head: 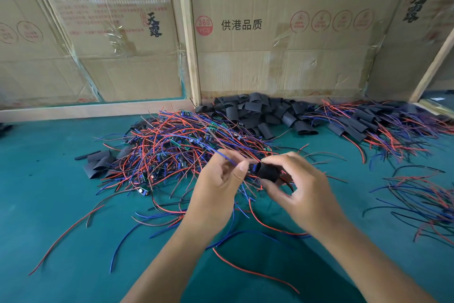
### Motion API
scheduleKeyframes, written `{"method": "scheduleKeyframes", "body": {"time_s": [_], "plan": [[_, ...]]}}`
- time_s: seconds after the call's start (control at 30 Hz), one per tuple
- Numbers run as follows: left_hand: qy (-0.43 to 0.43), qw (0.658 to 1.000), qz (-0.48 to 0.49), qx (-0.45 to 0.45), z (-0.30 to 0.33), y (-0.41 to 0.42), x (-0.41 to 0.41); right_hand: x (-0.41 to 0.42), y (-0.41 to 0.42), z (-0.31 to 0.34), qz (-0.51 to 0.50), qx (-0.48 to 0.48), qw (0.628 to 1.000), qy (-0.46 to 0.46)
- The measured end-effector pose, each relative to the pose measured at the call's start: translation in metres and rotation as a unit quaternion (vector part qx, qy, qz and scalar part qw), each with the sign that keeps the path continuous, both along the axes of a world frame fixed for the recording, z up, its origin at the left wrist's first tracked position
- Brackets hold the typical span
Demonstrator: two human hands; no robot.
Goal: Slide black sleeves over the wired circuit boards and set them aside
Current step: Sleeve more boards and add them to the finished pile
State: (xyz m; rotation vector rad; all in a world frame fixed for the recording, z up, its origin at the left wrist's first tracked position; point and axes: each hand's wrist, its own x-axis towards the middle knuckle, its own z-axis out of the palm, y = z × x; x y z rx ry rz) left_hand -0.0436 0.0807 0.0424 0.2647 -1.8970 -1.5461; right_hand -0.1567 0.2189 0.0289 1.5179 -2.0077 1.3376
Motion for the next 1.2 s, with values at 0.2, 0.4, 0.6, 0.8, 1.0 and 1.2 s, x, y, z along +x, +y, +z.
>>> {"method": "scheduleKeyframes", "body": {"time_s": [0.2, 0.4, 0.6, 0.8, 1.0, 1.2], "plan": [[0.011, 0.995, -0.002, 0.095, -0.003, -0.005, 0.001, -0.002, 0.001, 0.000, 0.005, 0.011, 1.000, 0.022], [0.030, 0.984, -0.030, 0.174, -0.005, -0.005, 0.000, -0.001, 0.001, 0.001, 0.007, 0.011, 0.999, 0.034], [0.031, 0.980, -0.043, 0.189, -0.007, -0.007, -0.001, 0.001, 0.001, 0.001, 0.007, 0.008, 1.000, 0.015], [0.022, 0.977, -0.047, 0.206, -0.008, -0.005, 0.001, 0.003, 0.002, 0.003, 0.011, 0.004, 1.000, 0.018], [0.012, 0.985, -0.036, 0.170, -0.011, -0.002, -0.001, 0.004, 0.000, 0.001, 0.007, 0.002, 0.999, 0.032], [0.013, 0.975, -0.051, 0.216, -0.010, 0.001, -0.001, 0.003, 0.000, 0.001, 0.001, -0.002, 1.000, 0.029]]}}
